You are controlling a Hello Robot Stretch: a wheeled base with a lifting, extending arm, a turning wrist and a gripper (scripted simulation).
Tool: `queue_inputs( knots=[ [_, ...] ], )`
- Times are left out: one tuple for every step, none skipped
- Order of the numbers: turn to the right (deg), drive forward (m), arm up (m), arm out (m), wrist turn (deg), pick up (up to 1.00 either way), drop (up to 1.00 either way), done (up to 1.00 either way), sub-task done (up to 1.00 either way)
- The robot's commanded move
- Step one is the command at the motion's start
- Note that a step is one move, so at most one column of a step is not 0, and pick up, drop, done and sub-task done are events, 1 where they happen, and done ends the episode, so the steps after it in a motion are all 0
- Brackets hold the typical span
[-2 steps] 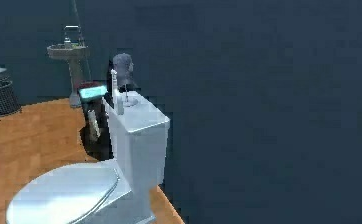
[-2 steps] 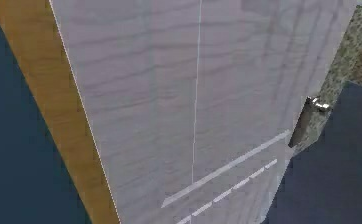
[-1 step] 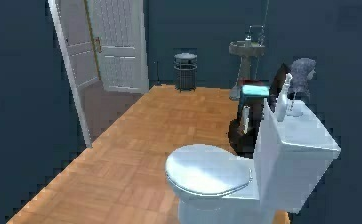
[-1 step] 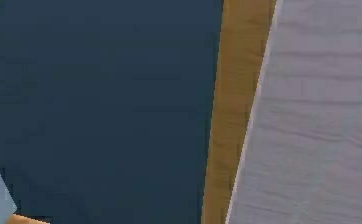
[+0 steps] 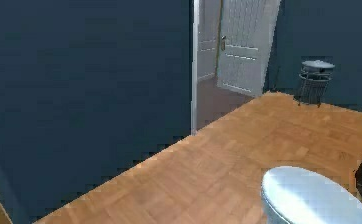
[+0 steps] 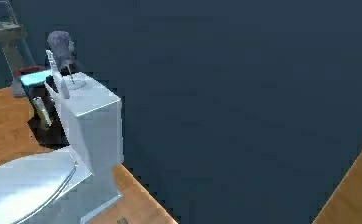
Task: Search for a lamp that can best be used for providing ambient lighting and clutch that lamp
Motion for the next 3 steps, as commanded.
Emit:
queue_inputs(
  knots=[
    [0.0, 1.00, 0.00, 0.00, 0.0, 0.00, 0.00, 0.00, 0.00],
    [-18.0, 0.00, 0.00, 0.00, 0.0, 0.00, 0.00, 0.00, 0.00],
    [-3.0, 0.00, 0.00, 0.00, 0.0, 0.00, 0.00, 0.00, 0.00]
  ],
)
